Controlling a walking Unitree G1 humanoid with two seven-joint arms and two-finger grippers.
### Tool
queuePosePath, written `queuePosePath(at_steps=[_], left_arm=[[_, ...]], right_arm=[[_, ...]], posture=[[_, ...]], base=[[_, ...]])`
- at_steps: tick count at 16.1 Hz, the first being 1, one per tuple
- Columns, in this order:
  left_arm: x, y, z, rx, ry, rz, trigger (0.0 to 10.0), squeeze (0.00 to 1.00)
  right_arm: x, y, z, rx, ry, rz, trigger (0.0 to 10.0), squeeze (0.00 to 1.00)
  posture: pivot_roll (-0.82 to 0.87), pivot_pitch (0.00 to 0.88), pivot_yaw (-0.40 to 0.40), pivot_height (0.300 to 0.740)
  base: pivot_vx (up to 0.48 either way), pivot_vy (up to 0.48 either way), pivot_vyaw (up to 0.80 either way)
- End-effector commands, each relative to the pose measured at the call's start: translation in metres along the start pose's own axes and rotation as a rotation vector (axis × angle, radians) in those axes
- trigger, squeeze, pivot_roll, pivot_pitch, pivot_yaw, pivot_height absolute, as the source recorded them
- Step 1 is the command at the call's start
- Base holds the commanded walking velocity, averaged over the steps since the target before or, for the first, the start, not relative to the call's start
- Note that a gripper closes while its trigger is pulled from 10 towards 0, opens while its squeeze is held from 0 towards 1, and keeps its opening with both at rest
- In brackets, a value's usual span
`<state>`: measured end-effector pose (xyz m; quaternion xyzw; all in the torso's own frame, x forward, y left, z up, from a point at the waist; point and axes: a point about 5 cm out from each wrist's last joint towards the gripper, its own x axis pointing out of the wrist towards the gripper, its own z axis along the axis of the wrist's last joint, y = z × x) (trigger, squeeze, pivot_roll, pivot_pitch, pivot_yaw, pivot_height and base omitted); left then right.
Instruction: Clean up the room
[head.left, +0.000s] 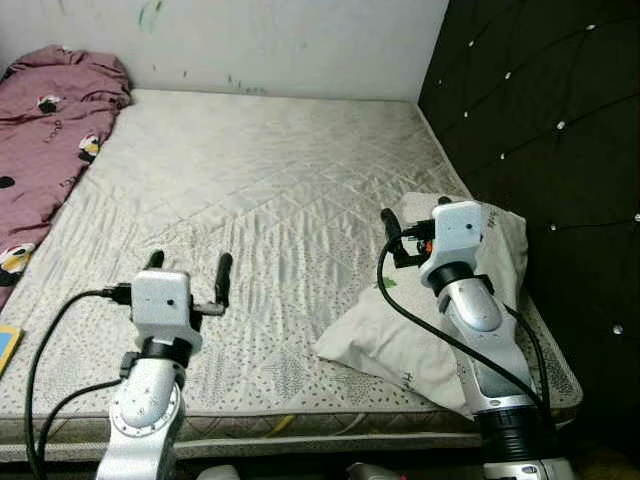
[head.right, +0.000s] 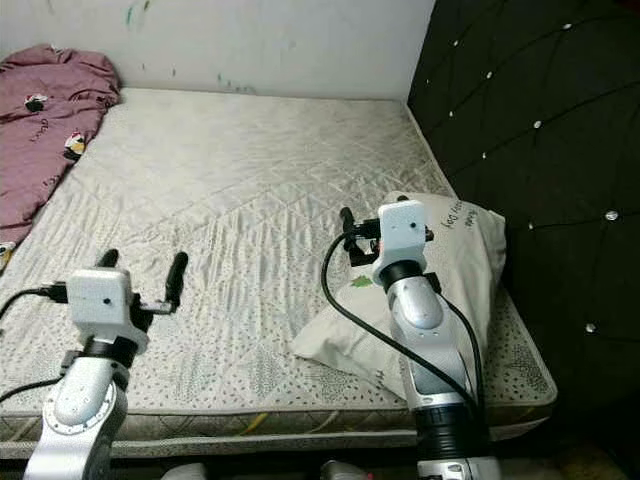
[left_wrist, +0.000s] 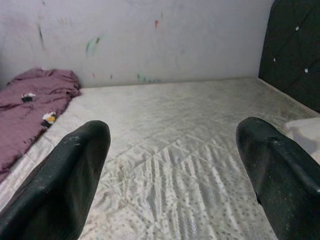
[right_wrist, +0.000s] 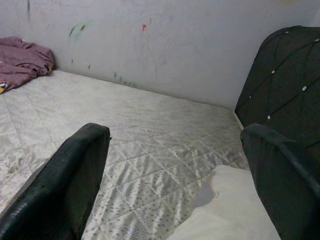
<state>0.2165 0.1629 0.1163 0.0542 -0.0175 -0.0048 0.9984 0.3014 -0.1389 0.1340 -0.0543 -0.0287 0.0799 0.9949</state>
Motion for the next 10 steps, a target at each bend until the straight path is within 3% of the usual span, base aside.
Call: queuePosePath(at_steps=[1, 10], left_arm=[[0.0003, -0.0030, 0.0040, -0.003, -0.012, -0.019, 10.0, 0.00], [0.0049, -0.0025, 0.0042, -0.037, -0.008, -0.014, 10.0, 0.00]], right_arm=[[0.0018, 0.0004, 0.0016, -0.009, -0.006, 0.001, 10.0, 0.00], [0.0057, 0.0008, 0.0003, -0.034, -0.008, 0.011, 10.0, 0.00]], posture=[[-0.01, 0.000, -0.089, 0.740], [-0.02, 0.000, -0.087, 0.740]], base=[[0.000, -0.315, 0.00], [0.000, -0.464, 0.00]])
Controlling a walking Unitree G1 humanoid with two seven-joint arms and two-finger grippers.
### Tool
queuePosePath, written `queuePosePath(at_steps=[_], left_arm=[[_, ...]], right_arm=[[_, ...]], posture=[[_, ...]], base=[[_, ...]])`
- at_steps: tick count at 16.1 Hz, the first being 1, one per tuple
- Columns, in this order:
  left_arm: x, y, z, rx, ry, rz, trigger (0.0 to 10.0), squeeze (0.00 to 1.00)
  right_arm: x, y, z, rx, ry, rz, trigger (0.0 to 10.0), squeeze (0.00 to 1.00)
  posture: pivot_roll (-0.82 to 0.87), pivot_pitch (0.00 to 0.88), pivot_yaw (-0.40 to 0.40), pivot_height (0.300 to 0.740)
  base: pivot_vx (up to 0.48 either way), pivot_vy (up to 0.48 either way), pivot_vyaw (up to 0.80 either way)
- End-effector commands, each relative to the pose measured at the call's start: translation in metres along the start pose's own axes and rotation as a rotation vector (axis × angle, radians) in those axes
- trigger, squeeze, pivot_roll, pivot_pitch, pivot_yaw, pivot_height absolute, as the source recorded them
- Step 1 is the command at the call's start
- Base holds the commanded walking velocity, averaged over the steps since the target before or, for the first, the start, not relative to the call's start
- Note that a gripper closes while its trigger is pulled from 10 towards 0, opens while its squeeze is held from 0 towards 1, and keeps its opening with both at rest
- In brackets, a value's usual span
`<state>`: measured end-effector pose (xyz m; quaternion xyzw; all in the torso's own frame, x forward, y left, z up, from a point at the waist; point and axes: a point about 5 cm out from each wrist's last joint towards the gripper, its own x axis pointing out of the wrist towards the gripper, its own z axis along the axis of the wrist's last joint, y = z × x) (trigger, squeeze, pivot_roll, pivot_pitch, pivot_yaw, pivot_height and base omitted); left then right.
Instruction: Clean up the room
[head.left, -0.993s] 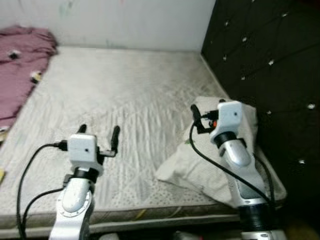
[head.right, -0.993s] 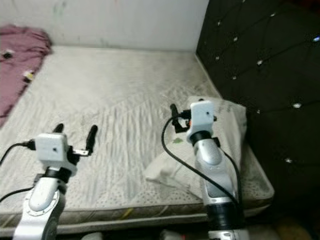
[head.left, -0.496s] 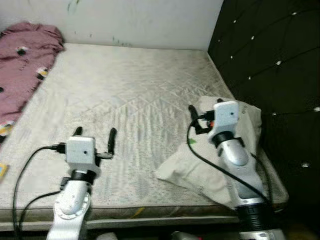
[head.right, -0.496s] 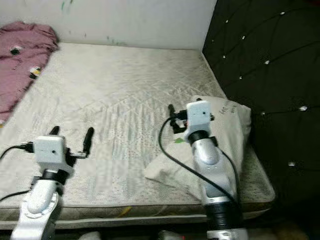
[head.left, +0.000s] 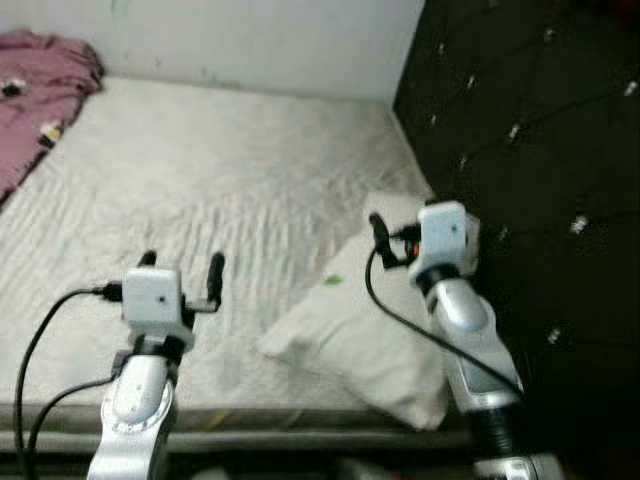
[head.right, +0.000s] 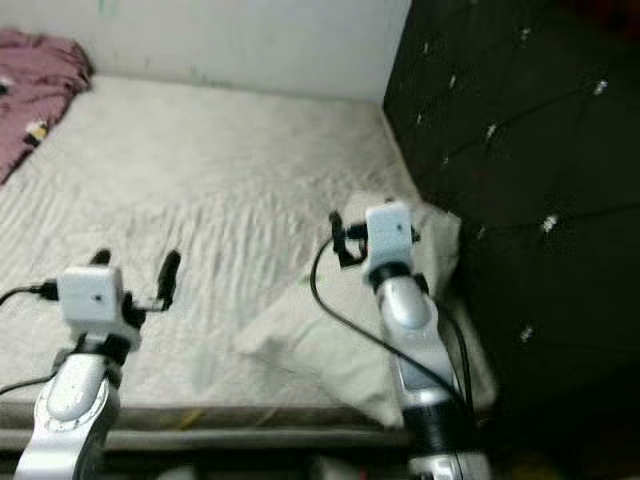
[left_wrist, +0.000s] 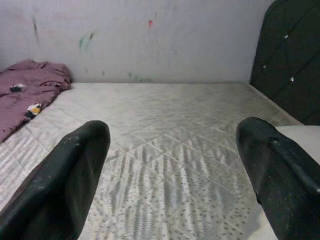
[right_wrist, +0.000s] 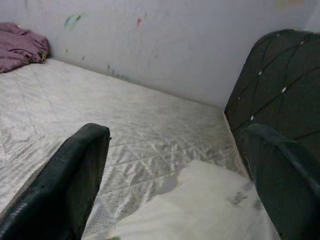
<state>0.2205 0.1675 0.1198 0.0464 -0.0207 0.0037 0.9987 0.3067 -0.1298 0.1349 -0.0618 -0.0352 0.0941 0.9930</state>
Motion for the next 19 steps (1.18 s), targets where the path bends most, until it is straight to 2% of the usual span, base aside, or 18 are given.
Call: queuePosePath(at_steps=[1, 5, 10, 19], left_arm=[[0.001, -0.007, 0.002, -0.022, -0.003, -0.029, 10.0, 0.00], [0.001, -0.008, 0.002, -0.026, -0.005, -0.034, 10.0, 0.00], [0.001, -0.001, 0.002, -0.038, -0.008, 0.024, 10.0, 0.00], [0.000, 0.002, 0.004, -0.037, -0.035, 0.045, 10.0, 0.00]], right_arm=[[-0.001, -0.007, -0.002, -0.021, 0.005, -0.016, 10.0, 0.00], [0.000, -0.005, -0.002, -0.012, 0.002, -0.013, 10.0, 0.00], [-0.002, -0.005, -0.005, -0.005, 0.011, -0.009, 10.0, 0.00], [-0.003, -0.004, -0.006, -0.001, 0.016, -0.003, 10.0, 0.00]], posture=[[-0.02, 0.000, -0.087, 0.740], [-0.02, 0.000, -0.086, 0.740], [-0.02, 0.000, -0.084, 0.740], [-0.02, 0.000, -0.083, 0.740]], base=[[0.000, -0.480, 0.00], [0.000, -0.480, 0.00], [0.000, 0.000, 0.00], [0.000, 0.000, 0.00]])
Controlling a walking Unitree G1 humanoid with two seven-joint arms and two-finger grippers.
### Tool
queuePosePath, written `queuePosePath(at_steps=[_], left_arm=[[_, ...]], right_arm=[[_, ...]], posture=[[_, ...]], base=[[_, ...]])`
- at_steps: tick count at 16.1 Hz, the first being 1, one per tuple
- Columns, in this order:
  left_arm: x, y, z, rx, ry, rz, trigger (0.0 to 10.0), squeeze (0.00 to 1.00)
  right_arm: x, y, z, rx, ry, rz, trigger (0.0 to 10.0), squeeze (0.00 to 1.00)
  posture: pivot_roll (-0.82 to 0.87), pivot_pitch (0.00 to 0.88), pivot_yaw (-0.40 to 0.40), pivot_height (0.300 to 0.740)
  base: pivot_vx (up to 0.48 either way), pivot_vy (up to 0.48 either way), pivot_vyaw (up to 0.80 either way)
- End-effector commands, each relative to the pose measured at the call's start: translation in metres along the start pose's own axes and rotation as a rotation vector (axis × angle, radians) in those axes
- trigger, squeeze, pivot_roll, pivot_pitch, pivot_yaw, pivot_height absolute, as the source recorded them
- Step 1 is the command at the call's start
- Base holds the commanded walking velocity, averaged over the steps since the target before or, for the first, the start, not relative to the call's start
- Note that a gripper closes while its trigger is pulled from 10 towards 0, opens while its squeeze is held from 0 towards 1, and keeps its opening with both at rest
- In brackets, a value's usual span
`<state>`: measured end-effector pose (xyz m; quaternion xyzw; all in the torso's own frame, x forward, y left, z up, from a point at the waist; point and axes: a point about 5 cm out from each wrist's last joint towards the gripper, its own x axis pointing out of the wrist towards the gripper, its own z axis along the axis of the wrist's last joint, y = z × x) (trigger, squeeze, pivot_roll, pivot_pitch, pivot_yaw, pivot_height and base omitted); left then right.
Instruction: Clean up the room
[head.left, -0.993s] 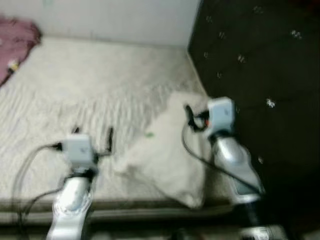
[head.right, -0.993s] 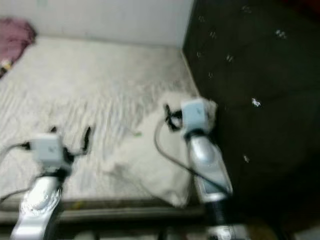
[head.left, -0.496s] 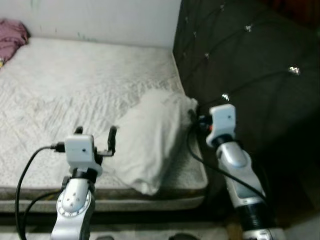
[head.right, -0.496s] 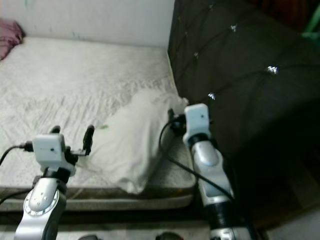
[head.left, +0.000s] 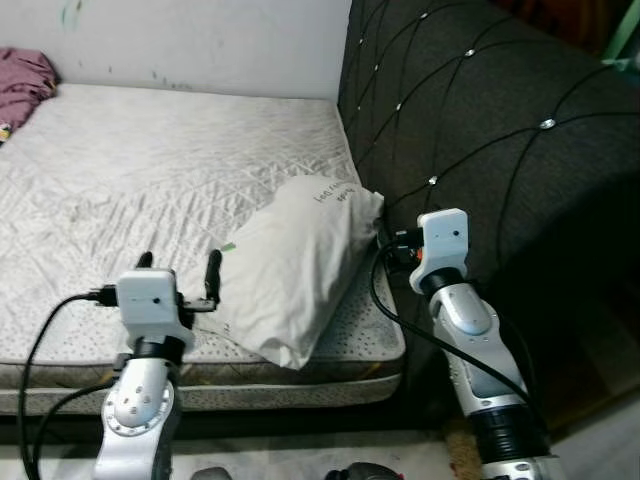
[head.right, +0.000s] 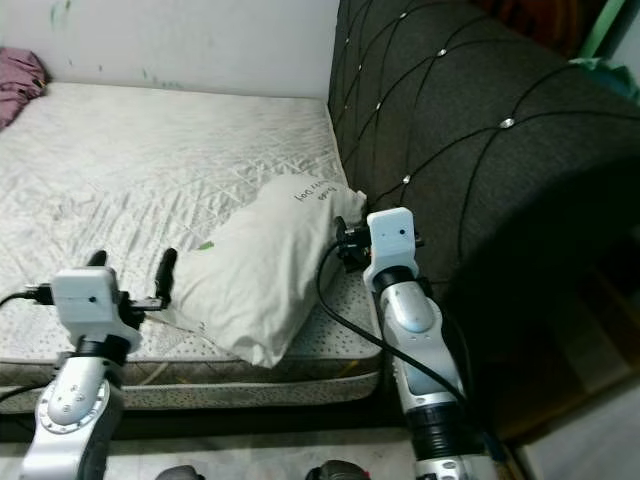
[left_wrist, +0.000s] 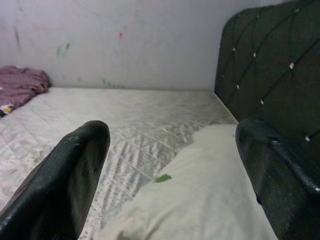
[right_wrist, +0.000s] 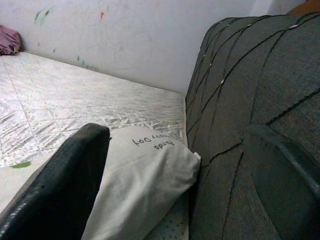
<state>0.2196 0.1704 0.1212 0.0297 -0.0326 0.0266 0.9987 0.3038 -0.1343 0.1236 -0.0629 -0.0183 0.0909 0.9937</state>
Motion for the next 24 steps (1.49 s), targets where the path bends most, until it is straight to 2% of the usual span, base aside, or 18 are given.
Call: queuePosePath(at_steps=[1, 3, 12, 24], left_arm=[[0.0007, 0.0016, 0.0048, 0.040, -0.031, 0.021, 10.0, 0.00], [0.0016, 0.0027, 0.0025, 0.006, -0.009, 0.033, 10.0, 0.00], [0.0005, -0.0022, 0.0042, -0.018, -0.026, -0.019, 10.0, 0.00], [0.0000, -0.0043, 0.0046, -0.021, -0.032, -0.042, 10.0, 0.00]], right_arm=[[0.0017, -0.0016, 0.0050, -0.001, -0.017, 0.001, 10.0, 0.00], [0.0019, -0.0015, 0.0047, -0.001, -0.015, 0.003, 10.0, 0.00], [0.0026, -0.0004, 0.0046, -0.009, -0.017, 0.010, 10.0, 0.00], [0.0021, 0.0000, 0.0035, -0.005, -0.013, 0.010, 10.0, 0.00]], posture=[[-0.02, 0.000, -0.083, 0.740], [-0.02, 0.000, -0.083, 0.740], [-0.02, 0.000, -0.086, 0.740], [-0.02, 0.000, -0.085, 0.740]], base=[[0.000, 0.000, 0.00], [0.000, 0.000, 0.00], [0.000, 0.000, 0.00], [0.285, 0.000, 0.00]])
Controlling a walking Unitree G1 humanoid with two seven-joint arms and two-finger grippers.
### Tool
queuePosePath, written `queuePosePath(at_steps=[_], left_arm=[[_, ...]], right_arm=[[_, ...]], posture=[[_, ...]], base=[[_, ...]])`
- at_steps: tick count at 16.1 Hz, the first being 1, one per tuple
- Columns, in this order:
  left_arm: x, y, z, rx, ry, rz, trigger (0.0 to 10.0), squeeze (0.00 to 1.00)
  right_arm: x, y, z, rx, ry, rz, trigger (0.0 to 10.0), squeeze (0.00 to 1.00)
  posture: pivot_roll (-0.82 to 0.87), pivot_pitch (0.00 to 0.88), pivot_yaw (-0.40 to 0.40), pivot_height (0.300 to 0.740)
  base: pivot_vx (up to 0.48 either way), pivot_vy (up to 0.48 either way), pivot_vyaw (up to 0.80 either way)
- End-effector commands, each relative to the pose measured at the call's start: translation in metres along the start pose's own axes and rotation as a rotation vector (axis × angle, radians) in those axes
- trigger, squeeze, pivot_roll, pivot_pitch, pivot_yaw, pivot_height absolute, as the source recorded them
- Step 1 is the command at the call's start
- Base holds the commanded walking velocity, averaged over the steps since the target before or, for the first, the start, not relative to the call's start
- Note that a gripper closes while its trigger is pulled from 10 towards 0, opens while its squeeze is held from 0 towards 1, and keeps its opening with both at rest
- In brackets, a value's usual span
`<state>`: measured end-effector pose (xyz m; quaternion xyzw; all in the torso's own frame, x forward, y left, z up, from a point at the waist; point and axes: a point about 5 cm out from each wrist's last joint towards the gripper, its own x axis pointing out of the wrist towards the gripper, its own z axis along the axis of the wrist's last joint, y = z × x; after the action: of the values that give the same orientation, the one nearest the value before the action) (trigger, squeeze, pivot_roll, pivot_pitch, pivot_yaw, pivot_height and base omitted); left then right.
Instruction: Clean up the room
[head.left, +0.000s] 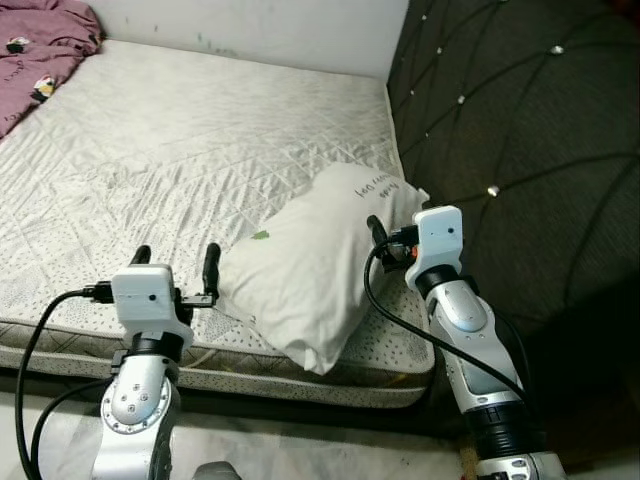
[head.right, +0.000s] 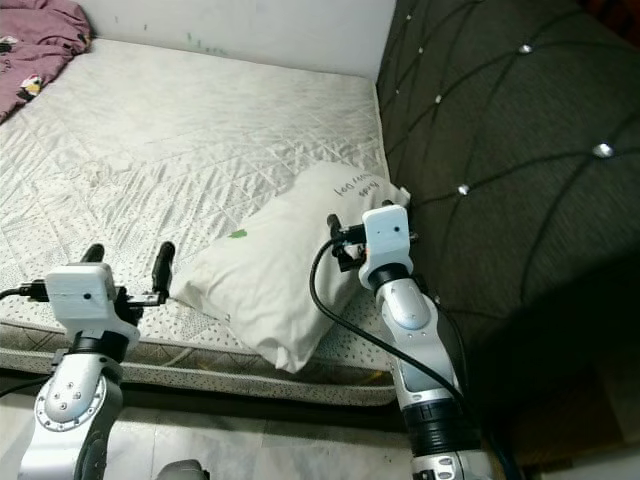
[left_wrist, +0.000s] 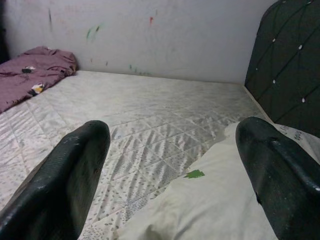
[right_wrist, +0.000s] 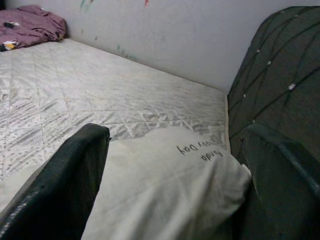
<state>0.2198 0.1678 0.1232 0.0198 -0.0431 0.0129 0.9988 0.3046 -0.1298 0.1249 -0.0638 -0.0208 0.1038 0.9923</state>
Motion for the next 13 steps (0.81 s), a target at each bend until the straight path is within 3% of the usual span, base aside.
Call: queuePosePath(at_steps=[1, 13], left_arm=[[0.0000, -0.0020, 0.0023, 0.000, -0.010, -0.017, 10.0, 0.00], [0.0005, -0.0037, 0.0021, -0.008, -0.008, -0.025, 10.0, 0.00]], right_arm=[[0.0004, -0.0041, 0.0016, -0.002, -0.006, -0.016, 10.0, 0.00], [0.0005, -0.0047, 0.0002, -0.002, 0.004, -0.022, 10.0, 0.00]], posture=[[-0.02, 0.000, -0.085, 0.740], [-0.02, 0.000, -0.083, 0.740]], base=[[0.337, 0.000, 0.00], [0.329, 0.000, 0.00]])
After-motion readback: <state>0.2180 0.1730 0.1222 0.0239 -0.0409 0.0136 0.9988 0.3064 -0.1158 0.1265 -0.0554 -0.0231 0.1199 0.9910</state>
